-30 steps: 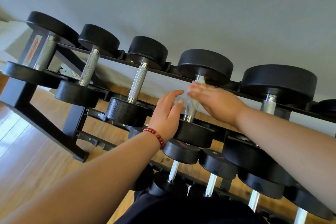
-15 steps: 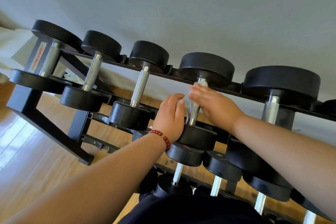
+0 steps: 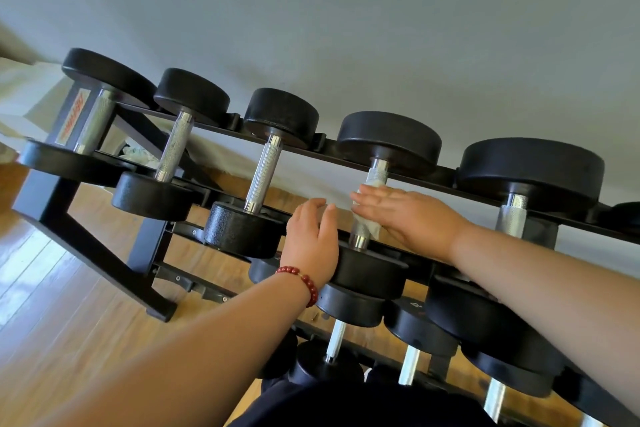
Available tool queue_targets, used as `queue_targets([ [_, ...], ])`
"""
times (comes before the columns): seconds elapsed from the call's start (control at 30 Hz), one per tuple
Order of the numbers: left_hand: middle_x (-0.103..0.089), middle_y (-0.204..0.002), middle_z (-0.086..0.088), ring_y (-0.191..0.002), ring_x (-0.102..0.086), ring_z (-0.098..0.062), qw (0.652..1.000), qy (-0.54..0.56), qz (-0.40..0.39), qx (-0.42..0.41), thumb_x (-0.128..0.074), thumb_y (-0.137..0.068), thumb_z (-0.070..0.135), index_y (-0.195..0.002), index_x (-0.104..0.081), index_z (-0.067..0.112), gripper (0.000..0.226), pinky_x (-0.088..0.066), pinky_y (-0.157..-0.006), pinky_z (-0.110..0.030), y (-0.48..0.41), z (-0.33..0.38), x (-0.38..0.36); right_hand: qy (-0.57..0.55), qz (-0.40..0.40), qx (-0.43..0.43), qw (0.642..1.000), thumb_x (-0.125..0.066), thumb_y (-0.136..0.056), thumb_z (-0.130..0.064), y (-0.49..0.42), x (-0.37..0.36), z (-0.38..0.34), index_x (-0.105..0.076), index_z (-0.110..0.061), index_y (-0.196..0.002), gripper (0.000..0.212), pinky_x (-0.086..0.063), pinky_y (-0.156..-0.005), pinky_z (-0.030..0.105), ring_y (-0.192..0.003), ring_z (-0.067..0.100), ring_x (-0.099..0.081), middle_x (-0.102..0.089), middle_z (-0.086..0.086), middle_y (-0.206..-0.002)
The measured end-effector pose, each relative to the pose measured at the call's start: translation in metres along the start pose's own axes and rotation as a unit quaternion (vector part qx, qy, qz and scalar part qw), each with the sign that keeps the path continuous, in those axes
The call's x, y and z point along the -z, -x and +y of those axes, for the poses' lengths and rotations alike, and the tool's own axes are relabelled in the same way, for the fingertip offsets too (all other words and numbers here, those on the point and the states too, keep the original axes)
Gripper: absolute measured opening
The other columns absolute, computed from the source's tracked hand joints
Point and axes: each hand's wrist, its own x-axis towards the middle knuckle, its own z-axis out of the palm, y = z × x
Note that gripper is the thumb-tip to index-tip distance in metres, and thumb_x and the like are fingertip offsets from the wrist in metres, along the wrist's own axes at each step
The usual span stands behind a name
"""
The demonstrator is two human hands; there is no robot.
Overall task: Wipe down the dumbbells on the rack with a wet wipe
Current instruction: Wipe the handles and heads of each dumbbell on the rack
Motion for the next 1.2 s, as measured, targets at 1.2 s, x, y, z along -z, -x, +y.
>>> queue_targets([
  [1.2,-0.061,-0.113,0.015,-0.099,-0.050,0.015,0.991,0.082,-0.104,-0.008,-0.045,-0.101,0.025,-0.119,-0.060,0.027,0.024,-0.032,-0.074,0.007,-0.011,-0.018,0.010,0.052,0.005,-0.005,0.999,-0.057,-0.085,0.007,-0.007,-0.006,0.010,-0.047,-0.016,-0.142,0.062,-0.039,-0.108,0.050,-0.139,0.020,-0.036,-0.042,-0.001,-0.149],
])
